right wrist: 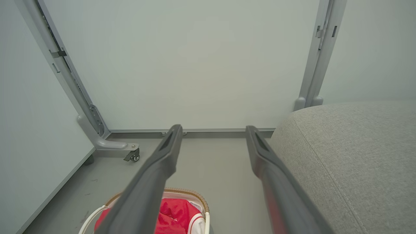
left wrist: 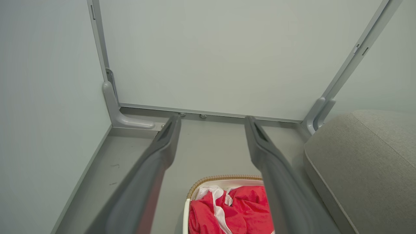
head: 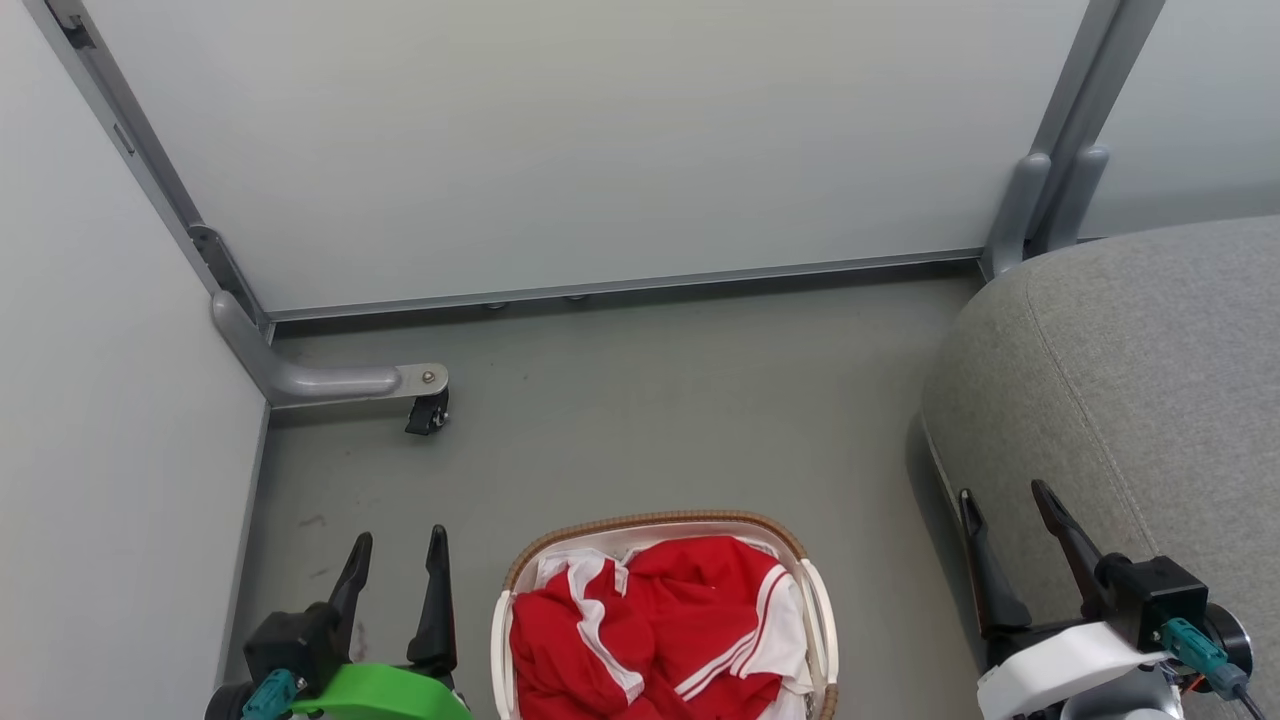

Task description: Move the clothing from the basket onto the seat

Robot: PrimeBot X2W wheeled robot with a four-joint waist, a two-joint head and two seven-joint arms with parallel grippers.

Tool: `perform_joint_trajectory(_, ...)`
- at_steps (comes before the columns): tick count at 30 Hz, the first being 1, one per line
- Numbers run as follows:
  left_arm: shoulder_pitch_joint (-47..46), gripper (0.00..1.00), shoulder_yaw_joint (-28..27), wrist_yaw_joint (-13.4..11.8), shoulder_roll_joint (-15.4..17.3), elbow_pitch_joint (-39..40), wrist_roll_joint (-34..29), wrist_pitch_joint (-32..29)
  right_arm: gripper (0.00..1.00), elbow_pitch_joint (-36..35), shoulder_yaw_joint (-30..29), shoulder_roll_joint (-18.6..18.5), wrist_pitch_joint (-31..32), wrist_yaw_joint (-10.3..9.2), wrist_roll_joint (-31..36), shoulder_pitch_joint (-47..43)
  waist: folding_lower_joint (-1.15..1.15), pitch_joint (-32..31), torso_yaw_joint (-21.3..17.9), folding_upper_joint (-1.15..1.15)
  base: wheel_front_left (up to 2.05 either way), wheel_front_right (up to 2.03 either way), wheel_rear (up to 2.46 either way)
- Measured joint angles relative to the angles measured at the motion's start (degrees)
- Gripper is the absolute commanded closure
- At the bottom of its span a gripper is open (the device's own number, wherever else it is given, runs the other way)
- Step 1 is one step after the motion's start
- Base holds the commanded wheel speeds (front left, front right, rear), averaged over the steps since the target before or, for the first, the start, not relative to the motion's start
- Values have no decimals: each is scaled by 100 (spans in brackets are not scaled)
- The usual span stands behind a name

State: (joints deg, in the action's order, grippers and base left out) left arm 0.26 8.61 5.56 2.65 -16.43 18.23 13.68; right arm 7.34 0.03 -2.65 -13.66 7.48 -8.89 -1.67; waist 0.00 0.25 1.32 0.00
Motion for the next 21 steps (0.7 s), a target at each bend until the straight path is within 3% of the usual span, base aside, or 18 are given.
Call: perform_joint_trajectory(21,1,0,73,25,2,-154,-391,134,0,85,3,-5,-134,0,394,-7,0,7,21,0,0,0,0)
